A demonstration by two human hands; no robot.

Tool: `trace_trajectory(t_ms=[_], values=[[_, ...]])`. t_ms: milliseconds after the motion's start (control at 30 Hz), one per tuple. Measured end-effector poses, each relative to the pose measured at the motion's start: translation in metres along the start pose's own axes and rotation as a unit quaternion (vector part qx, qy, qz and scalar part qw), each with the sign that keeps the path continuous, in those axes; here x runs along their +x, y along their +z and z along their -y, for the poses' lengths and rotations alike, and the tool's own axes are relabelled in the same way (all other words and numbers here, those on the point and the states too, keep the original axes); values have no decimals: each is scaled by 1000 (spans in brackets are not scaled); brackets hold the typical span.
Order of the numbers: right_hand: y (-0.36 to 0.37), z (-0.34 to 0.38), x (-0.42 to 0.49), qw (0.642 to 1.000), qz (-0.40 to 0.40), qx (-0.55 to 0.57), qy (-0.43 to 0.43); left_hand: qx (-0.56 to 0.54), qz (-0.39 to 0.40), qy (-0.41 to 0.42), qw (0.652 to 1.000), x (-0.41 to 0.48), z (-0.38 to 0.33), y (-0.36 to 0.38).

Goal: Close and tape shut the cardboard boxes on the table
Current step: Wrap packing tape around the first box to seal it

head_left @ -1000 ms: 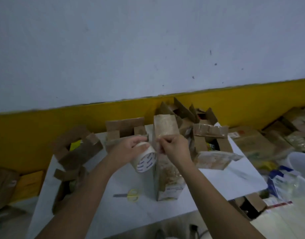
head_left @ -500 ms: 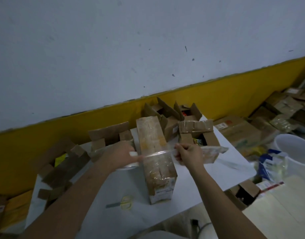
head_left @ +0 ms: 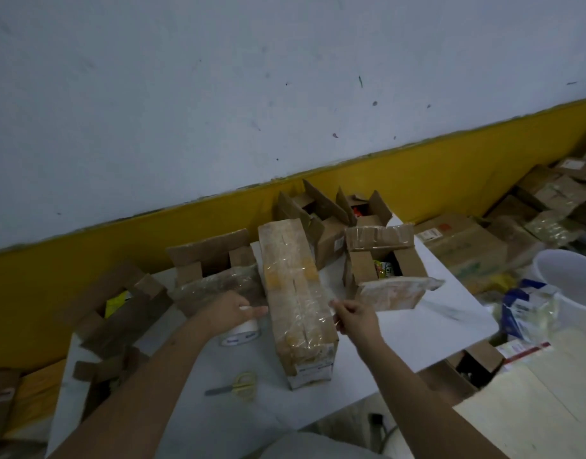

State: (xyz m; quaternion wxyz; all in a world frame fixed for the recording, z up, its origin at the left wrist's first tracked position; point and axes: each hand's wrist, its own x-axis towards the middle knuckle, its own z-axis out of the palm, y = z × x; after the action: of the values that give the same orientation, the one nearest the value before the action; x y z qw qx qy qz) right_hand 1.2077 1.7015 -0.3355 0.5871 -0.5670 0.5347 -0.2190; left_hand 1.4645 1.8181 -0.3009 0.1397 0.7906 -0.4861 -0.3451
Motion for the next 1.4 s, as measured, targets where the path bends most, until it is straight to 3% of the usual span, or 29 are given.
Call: trace_trajectory(t_ms=[167, 300, 367, 467, 533, 700, 833, 967, 1200, 1300, 1400], values=[[13, -1, 8, 986, -14, -161, 38, -33, 19, -19, 999, 8, 5, 11], [-6, 25, 11, 958, -68, -268, -74, -64, 27, -11, 998, 17, -8, 19], [-3, 46, 2, 949, -32, -289, -120, -67, 34, -1, 997, 23, -26, 25], [8, 57, -8, 903, 40, -422, -70, -46, 46, 14, 998, 32, -59, 35], [9, 52, -9, 875, 29, -481, -35, -52, 38, 24, 998, 37, -73, 43], [-18, 49, 7, 894, 25, -447, -15, -114, 33, 38, 992, 42, -79, 56], [-43, 56, 18, 931, 34, -362, 16, -211, 65, 58, 974, 32, -80, 56], [-45, 61, 21, 939, 24, -343, 22, -197, 94, 104, 970, 27, -78, 47], [-28, 47, 8, 967, 29, -250, 45, -143, 98, 108, 979, 13, -57, 35], [-28, 44, -1, 968, 21, -248, 33, -69, 54, 71, 994, 8, -27, 41], [-32, 49, -11, 960, 15, -280, 0, -82, 12, 39, 996, -4, -10, 45]])
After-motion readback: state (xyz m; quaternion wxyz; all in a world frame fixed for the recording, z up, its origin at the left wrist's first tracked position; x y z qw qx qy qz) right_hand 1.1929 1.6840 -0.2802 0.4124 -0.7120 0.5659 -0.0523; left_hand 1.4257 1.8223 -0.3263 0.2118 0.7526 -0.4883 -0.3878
